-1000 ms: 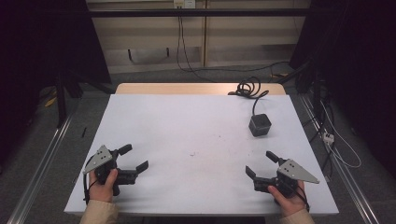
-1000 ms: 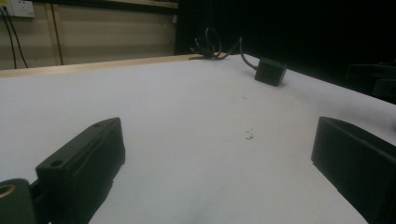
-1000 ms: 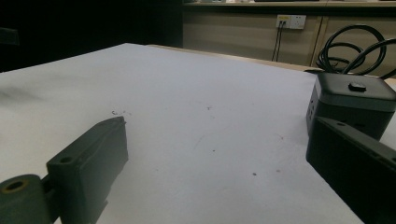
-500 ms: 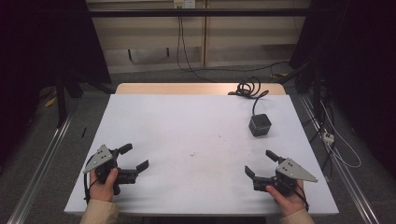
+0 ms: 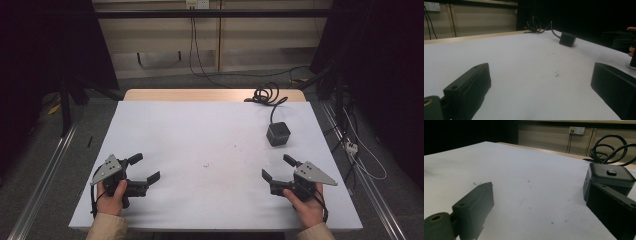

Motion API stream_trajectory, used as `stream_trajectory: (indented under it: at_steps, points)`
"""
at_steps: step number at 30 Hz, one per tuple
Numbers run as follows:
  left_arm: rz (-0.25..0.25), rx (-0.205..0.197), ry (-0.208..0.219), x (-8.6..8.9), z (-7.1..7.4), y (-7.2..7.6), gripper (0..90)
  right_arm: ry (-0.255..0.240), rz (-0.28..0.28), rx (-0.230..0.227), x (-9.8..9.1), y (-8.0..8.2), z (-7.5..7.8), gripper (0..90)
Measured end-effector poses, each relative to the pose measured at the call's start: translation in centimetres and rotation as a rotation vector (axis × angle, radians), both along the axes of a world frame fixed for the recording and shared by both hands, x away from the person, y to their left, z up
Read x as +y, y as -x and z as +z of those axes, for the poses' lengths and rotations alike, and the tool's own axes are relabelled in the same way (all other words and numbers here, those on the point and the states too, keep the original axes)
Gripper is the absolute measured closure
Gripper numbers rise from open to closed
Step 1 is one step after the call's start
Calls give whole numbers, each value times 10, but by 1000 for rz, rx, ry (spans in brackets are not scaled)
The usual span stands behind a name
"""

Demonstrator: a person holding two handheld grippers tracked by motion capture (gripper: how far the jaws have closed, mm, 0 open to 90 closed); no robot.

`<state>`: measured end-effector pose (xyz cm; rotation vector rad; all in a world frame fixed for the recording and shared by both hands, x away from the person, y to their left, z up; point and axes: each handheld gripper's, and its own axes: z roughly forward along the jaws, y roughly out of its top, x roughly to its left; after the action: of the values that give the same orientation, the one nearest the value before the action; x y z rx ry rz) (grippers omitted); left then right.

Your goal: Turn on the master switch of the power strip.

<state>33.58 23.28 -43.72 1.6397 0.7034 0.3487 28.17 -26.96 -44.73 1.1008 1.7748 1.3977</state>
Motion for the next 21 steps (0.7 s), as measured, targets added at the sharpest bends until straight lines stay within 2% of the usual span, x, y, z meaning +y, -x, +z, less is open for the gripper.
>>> stream_trajectory:
  at_steps: [8,21]
  points:
    - [-2,-4,-3,1,0,0,26,3,-6,4,-1,-10,2,79]
    - [-8,0,-1,-1,0,0,26,-11,-49,9,-11,-23,6,87]
